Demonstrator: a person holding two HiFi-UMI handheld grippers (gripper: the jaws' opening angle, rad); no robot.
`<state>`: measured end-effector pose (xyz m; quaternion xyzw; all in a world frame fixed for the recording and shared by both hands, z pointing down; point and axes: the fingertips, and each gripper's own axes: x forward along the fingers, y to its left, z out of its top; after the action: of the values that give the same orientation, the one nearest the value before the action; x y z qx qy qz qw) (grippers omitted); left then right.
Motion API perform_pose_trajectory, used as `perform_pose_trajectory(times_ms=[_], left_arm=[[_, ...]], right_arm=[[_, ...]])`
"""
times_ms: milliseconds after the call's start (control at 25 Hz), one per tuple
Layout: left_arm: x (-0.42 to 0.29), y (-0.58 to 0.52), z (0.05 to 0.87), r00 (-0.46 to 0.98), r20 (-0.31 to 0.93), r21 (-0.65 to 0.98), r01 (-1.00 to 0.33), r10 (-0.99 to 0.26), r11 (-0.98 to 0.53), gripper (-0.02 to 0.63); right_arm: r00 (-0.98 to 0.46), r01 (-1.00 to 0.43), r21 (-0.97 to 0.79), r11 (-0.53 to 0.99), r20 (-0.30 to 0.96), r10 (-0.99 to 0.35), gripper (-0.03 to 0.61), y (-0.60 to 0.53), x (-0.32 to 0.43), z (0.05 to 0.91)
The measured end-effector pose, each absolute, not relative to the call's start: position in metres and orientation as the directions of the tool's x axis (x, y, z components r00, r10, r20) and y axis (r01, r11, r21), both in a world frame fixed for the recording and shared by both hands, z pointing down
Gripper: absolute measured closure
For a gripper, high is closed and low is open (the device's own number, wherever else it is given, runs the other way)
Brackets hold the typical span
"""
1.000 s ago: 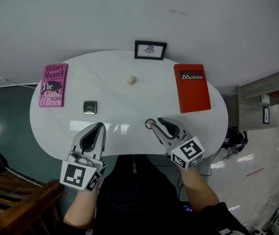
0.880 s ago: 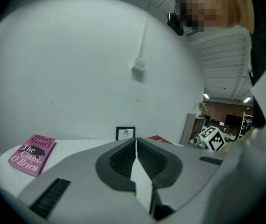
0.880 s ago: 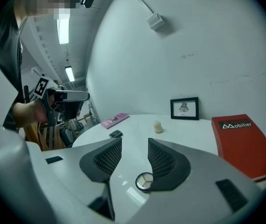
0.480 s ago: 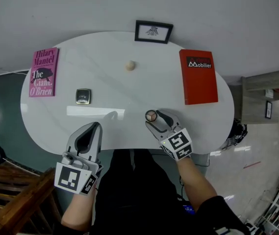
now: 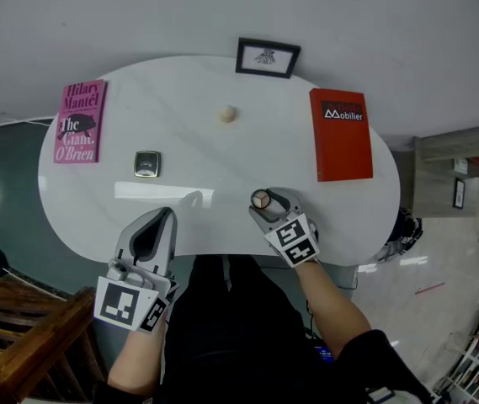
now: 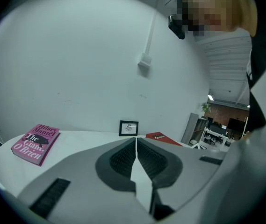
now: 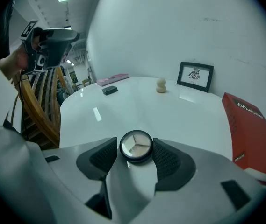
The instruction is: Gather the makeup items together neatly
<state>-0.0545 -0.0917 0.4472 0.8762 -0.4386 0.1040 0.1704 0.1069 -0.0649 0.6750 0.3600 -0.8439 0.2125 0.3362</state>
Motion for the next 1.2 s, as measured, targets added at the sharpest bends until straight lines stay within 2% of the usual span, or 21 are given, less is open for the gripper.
perform_pose_trajectory(times_ms=[360,720,1200], left_arm=[[-0.070,-0.090,0.420,0.569,0.294,0.206,-0.822,-0.768,-0.530,0.594],[-0.083,-0.090,0.397,0.560,0.248,0.207,-0.828,-0.790,-0.522,0.594],[-0.161,-0.104,0.389,0.577,0.209,0.189,-0.816,-0.790,-0.546,0.594]], right_arm=[[-0.469,-0.746,-0.063,0.663,0.756,-0.456,0.362,-0.066,0.111,0.679],[-0.495,-0.755,-0.057,0.654,0.704,-0.509,0.362,-0.081,0.110,0.623],[-0.537,-0.728,-0.024,0.685,0.642,-0.547,0.361,-0.130,0.015,0.567]])
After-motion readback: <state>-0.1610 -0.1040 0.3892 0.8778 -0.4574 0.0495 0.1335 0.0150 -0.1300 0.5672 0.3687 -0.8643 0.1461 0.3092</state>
